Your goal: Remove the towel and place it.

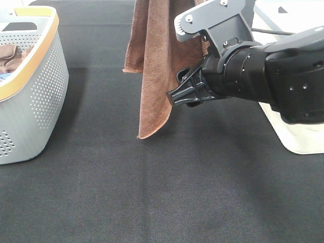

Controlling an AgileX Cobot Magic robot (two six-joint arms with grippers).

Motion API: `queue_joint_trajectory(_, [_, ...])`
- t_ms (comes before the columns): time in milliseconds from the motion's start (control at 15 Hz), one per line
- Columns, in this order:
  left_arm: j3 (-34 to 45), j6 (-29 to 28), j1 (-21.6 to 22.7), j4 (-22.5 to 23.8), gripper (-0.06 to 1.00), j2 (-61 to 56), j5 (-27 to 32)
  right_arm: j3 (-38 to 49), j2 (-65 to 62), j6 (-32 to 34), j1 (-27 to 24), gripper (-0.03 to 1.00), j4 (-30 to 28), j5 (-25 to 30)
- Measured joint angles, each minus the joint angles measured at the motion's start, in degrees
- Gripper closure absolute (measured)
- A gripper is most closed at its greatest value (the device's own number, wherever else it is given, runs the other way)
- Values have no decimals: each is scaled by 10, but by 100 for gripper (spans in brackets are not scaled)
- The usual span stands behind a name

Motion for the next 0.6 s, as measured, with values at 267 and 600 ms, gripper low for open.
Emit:
queue_joint_trajectory(267, [0, 0, 0, -13, 94, -8, 18, 0, 0, 0, 0, 49, -17, -1])
queue_joint_trajectory(600, [0, 0, 0, -30, 94, -22, 44, 0, 0, 0, 0, 78, -33, -2])
